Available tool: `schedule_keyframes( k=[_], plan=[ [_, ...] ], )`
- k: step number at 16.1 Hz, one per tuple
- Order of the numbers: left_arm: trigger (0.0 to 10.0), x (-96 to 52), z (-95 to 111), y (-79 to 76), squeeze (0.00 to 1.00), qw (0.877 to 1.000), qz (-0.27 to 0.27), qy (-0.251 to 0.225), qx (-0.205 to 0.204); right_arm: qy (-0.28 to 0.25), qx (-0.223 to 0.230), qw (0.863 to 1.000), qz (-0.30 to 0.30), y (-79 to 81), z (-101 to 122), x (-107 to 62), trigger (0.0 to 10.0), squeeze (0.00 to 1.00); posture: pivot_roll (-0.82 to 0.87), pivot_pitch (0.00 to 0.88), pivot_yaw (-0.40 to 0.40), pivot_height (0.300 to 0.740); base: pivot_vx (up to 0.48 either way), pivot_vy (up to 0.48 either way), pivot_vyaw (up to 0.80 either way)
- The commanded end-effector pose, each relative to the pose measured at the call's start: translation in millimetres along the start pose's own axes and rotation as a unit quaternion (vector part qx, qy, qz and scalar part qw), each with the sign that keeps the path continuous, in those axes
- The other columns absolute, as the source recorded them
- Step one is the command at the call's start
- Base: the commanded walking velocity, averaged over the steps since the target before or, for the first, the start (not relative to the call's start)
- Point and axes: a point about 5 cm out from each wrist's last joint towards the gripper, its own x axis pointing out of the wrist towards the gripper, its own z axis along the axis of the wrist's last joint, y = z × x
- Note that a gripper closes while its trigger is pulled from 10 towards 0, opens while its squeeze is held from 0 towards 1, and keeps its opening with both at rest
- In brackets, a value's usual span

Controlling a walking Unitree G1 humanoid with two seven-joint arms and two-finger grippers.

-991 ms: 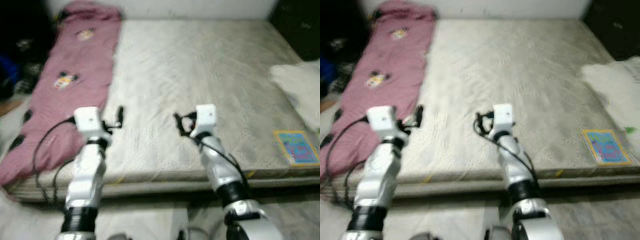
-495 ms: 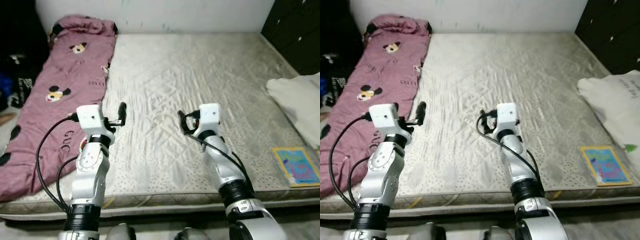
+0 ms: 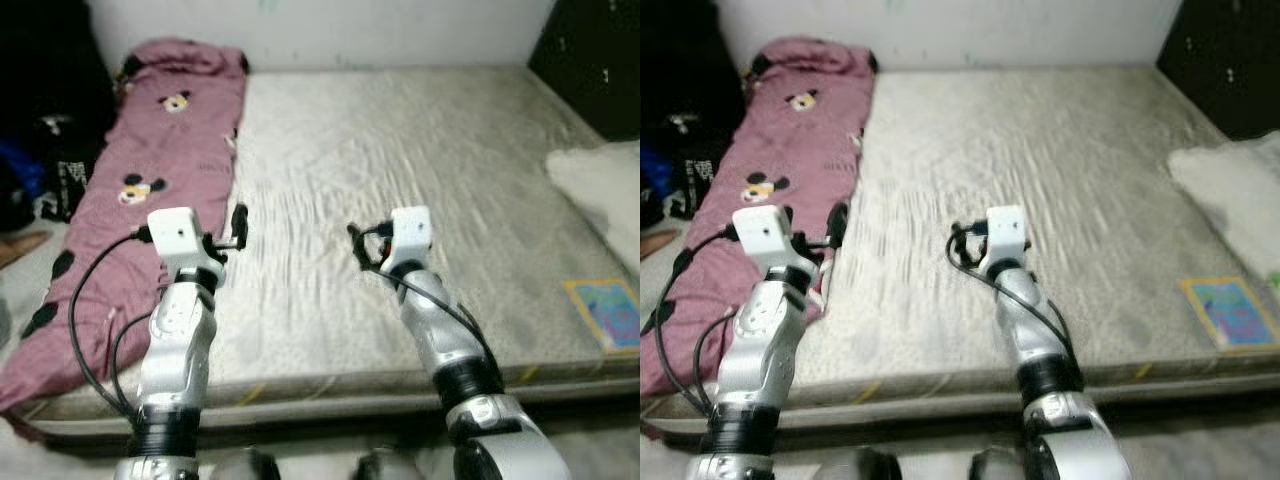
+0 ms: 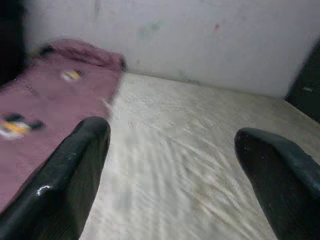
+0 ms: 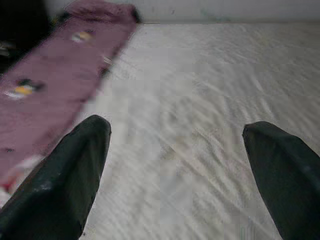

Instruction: Clean up the room

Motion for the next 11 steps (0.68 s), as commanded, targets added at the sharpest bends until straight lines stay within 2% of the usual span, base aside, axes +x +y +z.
schedule_keyframes(
  k=[1, 2, 11],
  plan=[
    [10.0, 1.1, 1.3, -0.8, 0.00, 1.000, -0.004, 0.001, 0.006, -0.002, 0.002, 1.000, -0.002, -1.2, 2.7, 1.3, 10.0, 0.00, -0.10, 0.047, 0.013, 0.740, 0.000, 0.480, -0.80],
    [10.0, 1.4, 1.4, -0.8, 0.00, 1.000, -0.002, 0.001, 0.004, -0.005, 0.002, 1.000, -0.001, -0.4, 4.1, 1.6, 10.0, 0.00, -0.10, 0.047, 0.013, 0.740, 0.000, 0.480, -0.51],
    [10.0, 2.2, 1.3, 1.5, 0.00, 1.000, 0.011, 0.002, -0.002, 0.008, 0.001, 1.000, 0.014, 2.1, -2.9, -0.3, 10.0, 0.00, -0.10, 0.050, 0.008, 0.740, 0.000, 0.480, 0.00]
  ],
)
